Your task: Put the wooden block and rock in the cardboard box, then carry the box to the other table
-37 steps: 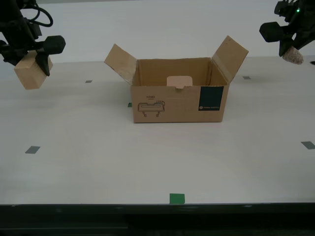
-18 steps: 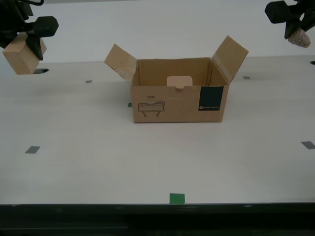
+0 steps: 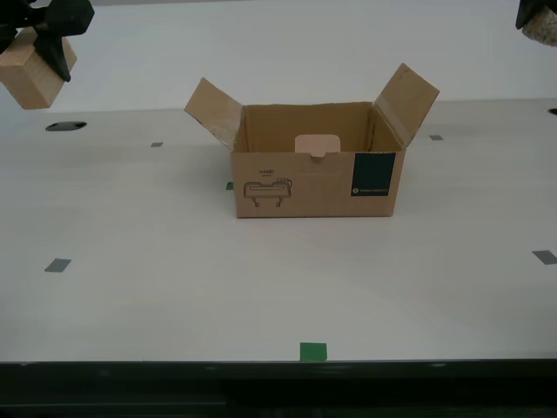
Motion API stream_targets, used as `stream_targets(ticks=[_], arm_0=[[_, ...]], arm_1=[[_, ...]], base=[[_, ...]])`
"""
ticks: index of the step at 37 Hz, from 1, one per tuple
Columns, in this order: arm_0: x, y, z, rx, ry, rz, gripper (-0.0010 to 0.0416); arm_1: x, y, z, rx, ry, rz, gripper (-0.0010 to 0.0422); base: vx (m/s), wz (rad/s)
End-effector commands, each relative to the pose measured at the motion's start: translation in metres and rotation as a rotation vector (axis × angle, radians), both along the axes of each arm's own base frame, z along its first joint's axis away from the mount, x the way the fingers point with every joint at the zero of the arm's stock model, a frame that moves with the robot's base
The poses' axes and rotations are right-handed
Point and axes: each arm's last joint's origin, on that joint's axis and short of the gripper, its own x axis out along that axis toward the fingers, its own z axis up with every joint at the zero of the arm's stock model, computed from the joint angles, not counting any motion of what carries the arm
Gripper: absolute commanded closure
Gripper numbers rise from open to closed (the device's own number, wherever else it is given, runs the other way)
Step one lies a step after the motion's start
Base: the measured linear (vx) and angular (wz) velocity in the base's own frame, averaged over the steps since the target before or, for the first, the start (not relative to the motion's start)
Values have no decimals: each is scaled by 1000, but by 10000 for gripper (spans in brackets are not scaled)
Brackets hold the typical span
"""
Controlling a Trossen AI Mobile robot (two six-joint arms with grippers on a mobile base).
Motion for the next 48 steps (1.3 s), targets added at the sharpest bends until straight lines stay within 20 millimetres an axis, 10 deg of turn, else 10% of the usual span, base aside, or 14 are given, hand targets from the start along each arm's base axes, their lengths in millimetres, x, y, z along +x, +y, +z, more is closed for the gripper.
stream_targets(ticks=[1,48], arm_0=[[-4,2,8,4,-22,1,407],[-41,48,60,20,-137,131,407]], arm_1=[[-2,-4,4,-4,-12,-16,413],[-13,-87,121,-5,-332,-294,413]], base=[[0,0],[0,0]])
